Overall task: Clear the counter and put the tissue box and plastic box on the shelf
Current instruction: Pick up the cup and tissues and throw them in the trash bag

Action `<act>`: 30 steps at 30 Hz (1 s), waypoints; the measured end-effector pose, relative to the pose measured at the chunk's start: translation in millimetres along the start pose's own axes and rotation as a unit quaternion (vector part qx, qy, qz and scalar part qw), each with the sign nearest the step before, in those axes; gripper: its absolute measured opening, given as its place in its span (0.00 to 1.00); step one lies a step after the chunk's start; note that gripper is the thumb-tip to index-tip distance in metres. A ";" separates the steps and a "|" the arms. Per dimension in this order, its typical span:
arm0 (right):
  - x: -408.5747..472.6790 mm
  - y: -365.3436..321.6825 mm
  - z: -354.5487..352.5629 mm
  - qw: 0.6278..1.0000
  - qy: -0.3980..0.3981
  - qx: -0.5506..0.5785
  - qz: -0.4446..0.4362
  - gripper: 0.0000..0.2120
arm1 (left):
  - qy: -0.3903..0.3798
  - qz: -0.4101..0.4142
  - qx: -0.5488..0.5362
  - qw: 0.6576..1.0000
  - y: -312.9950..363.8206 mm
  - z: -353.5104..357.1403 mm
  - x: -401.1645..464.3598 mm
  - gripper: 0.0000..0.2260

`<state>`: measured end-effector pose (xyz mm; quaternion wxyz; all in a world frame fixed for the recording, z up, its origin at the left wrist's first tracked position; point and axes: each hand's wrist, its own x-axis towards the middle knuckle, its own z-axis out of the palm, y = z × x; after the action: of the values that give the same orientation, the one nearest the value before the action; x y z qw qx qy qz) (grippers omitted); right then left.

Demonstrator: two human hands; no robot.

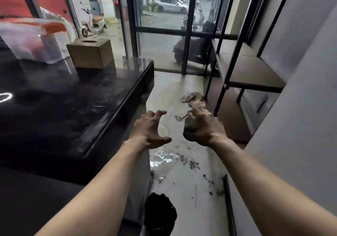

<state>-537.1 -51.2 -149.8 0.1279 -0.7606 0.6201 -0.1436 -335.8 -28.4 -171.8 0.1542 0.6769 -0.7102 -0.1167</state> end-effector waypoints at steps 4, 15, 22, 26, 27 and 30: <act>22.8 21.8 70.1 0.999 -0.034 -0.004 0.029 0.28 | -0.035 -0.024 -0.010 0.999 -31.6 63.1 18.7 0.42; 22.3 110.5 281.5 0.986 -0.139 0.014 0.085 0.27 | -0.129 -0.104 -0.008 0.986 -109.0 267.6 8.4 0.41; -1.8 184.6 395.8 0.967 -0.224 0.020 0.121 0.27 | -0.188 -0.154 -0.004 0.970 -134.4 419.5 -13.8 0.43; -8.8 215.6 443.9 0.960 -0.247 0.013 0.128 0.28 | -0.198 -0.161 0.011 0.967 -149.7 486.4 -17.8 0.46; -10.4 220.8 454.8 0.960 -0.251 0.012 0.128 0.28 | -0.202 -0.164 0.016 0.965 -153.8 500.0 -18.6 0.46; -14.3 231.0 484.3 0.956 -0.270 0.010 0.117 0.29 | -0.216 -0.180 0.030 0.959 -165.6 530.6 -22.5 0.47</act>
<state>-566.6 -75.0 -685.3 0.3143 -0.6921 0.6452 0.0770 -381.7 -38.1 -726.1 -0.0463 0.7566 -0.5962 -0.2645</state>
